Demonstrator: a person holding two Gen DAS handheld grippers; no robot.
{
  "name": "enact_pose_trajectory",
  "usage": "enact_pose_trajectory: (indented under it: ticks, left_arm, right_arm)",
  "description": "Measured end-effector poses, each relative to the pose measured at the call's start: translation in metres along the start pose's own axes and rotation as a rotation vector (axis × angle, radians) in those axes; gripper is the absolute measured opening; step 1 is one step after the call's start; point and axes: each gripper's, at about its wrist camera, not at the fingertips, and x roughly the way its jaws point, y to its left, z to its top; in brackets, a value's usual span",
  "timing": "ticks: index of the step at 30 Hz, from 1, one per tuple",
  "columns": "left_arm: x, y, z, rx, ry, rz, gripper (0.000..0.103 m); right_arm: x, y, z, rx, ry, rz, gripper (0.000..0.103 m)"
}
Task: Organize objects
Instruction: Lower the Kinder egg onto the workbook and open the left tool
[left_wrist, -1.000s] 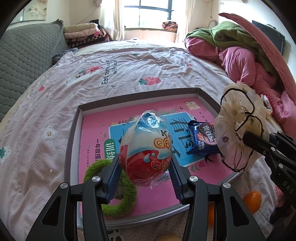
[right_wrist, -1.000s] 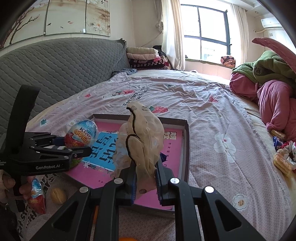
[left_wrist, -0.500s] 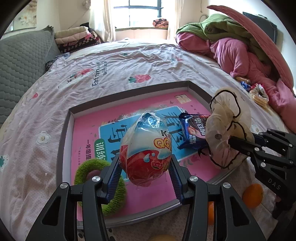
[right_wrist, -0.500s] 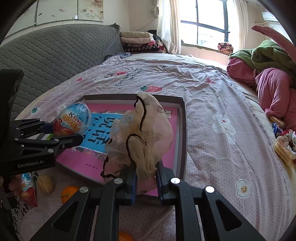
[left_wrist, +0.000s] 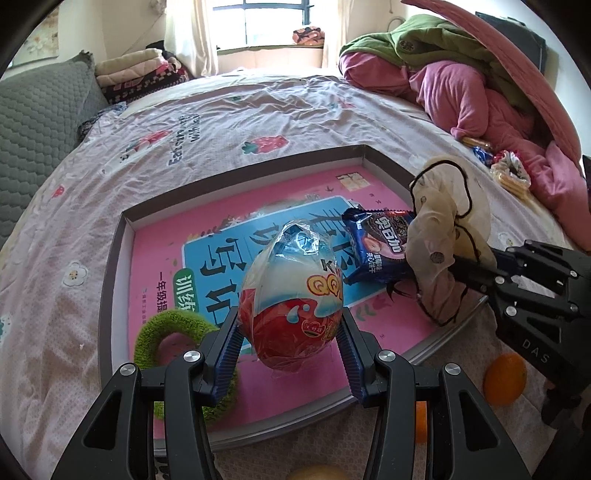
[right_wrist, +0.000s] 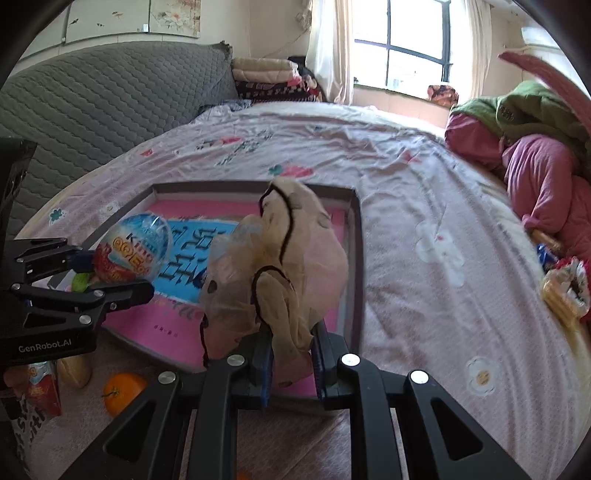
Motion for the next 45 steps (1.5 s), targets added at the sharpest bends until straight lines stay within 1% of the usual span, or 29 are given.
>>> enact_pose_trajectory:
  ticks: [7,10,22,31,36,38,40,45]
  left_arm:
    - [0.003,-0.004,0.000,0.020,0.014,-0.004,0.051]
    - [0.005,-0.004,-0.001,0.022,0.023,-0.005,0.051]
    - [0.007,-0.010,-0.004,0.069,0.036,0.000,0.051]
    - [0.007,-0.007,-0.003,0.055,0.054,-0.008,0.051]
    - [0.009,0.000,-0.003,0.019,0.079,-0.035,0.051]
    - [0.010,0.001,-0.003,0.012,0.082,-0.037,0.051]
    - [0.009,0.001,-0.003,0.007,0.081,-0.034,0.051]
    - [0.007,0.002,-0.002,-0.003,0.058,-0.021,0.051]
  right_arm:
    - [-0.007,-0.009,-0.006,0.063,0.006,0.040,0.019]
    - [-0.008,-0.009,-0.006,0.069,0.012,0.044,0.020]
    - [-0.010,-0.008,-0.005,0.057,0.023,0.048,0.031]
    - [-0.012,-0.006,-0.006,0.050,0.023,0.052,0.035]
    - [-0.012,-0.005,-0.005,0.048,0.025,0.055,0.036]
    - [-0.013,-0.004,-0.005,0.045,0.024,0.056,0.039]
    - [-0.014,-0.004,-0.005,0.038,0.022,0.047,0.047]
    - [-0.016,-0.004,-0.004,0.031,0.024,0.043,0.048]
